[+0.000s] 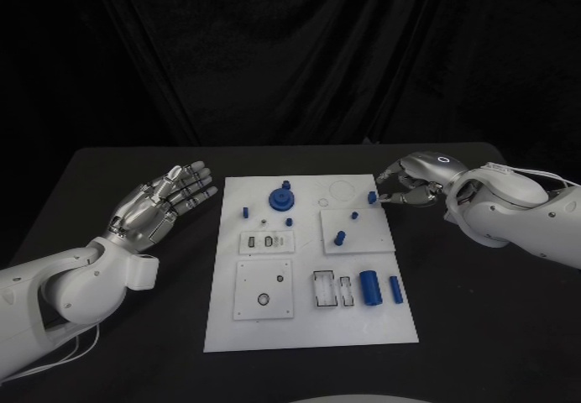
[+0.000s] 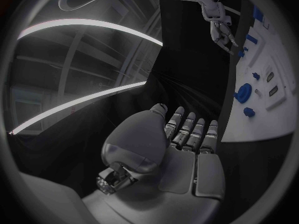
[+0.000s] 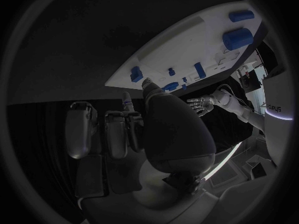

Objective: Assemble the parts on the task board

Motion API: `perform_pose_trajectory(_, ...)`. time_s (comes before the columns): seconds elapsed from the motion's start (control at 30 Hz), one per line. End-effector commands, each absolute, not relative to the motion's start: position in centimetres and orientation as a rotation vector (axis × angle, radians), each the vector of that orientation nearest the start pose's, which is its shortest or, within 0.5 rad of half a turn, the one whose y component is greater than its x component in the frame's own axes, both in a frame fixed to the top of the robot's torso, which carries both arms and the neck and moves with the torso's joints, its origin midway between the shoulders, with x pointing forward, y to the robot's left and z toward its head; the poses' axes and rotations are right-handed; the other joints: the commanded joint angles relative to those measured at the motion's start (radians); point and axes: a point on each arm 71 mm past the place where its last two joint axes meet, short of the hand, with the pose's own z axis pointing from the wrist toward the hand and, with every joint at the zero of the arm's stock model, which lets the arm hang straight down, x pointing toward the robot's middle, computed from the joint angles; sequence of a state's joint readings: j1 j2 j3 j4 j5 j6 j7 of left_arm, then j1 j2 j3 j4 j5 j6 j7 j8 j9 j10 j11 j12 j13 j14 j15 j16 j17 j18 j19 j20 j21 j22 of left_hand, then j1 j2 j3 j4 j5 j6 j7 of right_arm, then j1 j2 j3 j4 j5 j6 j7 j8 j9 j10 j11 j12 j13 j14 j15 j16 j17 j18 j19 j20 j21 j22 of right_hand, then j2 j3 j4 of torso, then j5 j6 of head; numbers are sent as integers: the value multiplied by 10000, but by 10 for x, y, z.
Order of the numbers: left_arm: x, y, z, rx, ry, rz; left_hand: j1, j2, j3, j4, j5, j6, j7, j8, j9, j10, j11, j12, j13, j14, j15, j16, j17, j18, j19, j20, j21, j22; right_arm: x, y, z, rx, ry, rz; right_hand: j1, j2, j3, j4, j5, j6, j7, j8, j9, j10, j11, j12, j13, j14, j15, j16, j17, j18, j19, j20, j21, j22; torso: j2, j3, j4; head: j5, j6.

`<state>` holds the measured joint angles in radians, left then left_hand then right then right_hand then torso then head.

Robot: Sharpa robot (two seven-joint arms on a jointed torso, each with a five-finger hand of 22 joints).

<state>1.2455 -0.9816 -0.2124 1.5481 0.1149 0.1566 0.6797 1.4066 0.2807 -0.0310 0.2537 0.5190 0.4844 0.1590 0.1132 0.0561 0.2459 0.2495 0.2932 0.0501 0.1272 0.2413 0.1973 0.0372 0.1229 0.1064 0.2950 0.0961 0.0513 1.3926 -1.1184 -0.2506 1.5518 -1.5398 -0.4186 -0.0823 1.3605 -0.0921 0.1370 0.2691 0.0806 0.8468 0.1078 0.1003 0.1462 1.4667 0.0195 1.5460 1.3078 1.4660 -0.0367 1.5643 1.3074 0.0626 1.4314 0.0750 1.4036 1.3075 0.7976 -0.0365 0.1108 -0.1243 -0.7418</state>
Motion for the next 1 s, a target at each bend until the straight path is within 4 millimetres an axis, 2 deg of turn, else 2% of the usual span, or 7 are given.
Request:
perform_pose_trajectory(0.03,455,262,-184,-10139,11584,-20787,83,22,61,23,58,84,239,35,14,38,44,48,16,22,37,36,15,-63,70,-27,39,12,472,-330,-159,-1733,15894,3364,108,-93,3,30,-38,36,37,-25,-20,438,16,-60,2100,978,-26,-47,2480,-64,-59,-29,-75,1219,33,14,-1,-32,-8)
perform_pose_trajectory(0.13,455,261,-184,-10144,11600,-20795,86,22,80,18,64,80,242,34,13,42,47,53,17,27,40,46,16,-67,69,-27,38,12,473,-329,-161,-1759,15963,3364,235,-102,22,6,33,42,50,-37,-43,417,27,-74,2080,966,-13,-68,2453,-56,-79,-19,-109,1203,34,23,-12,-32,-12)
perform_pose_trajectory(0.27,455,261,-184,-10152,11626,-20806,86,22,80,18,64,80,242,34,13,42,47,53,17,27,40,46,16,-67,69,-27,38,12,475,-327,-163,-1799,16082,3360,411,-106,46,-25,229,29,58,-69,-87,356,36,-109,2029,920,-3,-143,2353,-32,-141,-4,-204,1148,39,40,11,-44,-22)
perform_pose_trajectory(0.37,455,261,-184,-10157,11635,-20806,86,22,80,18,64,80,242,34,13,42,47,53,17,27,40,46,16,-67,69,-27,38,12,476,-325,-166,-1819,16186,3357,492,-104,58,-46,325,29,60,-80,-106,349,41,-114,2024,905,0,-167,2322,-27,-154,-1,-230,1138,20,16,-2,-23,-70)
perform_pose_trajectory(0.4,455,261,-184,-10158,11636,-20803,86,22,80,18,64,80,242,34,13,42,47,53,17,27,40,46,16,-67,69,-27,38,12,476,-325,-168,-1818,16231,3347,629,-109,80,-99,506,30,60,-96,-134,330,41,-126,2009,893,1,-189,2295,-17,-177,2,-274,1119,18,16,-6,-14,-78)
perform_pose_trajectory(0.87,455,262,-185,-10183,11686,-20792,90,22,106,10,71,83,248,35,13,46,51,59,17,27,45,50,16,-73,66,-27,36,10,483,-320,-178,-1798,16225,3294,1217,-114,225,-380,1313,-157,2,-242,-300,-57,6,-347,1710,615,-17,-640,1741,124,-559,-4,-846,791,22,17,12,-14,-170)
perform_pose_trajectory(1.0,456,262,-185,-10195,11708,-20786,90,22,106,10,71,83,248,35,13,46,51,59,17,27,45,50,16,-73,66,-27,36,10,484,-318,-178,-1813,16175,3326,1271,-93,257,-408,1400,-73,0,-192,-291,-132,-1,-391,1651,521,-29,-798,1550,146,-619,-14,-947,737,22,17,6,-12,-197)
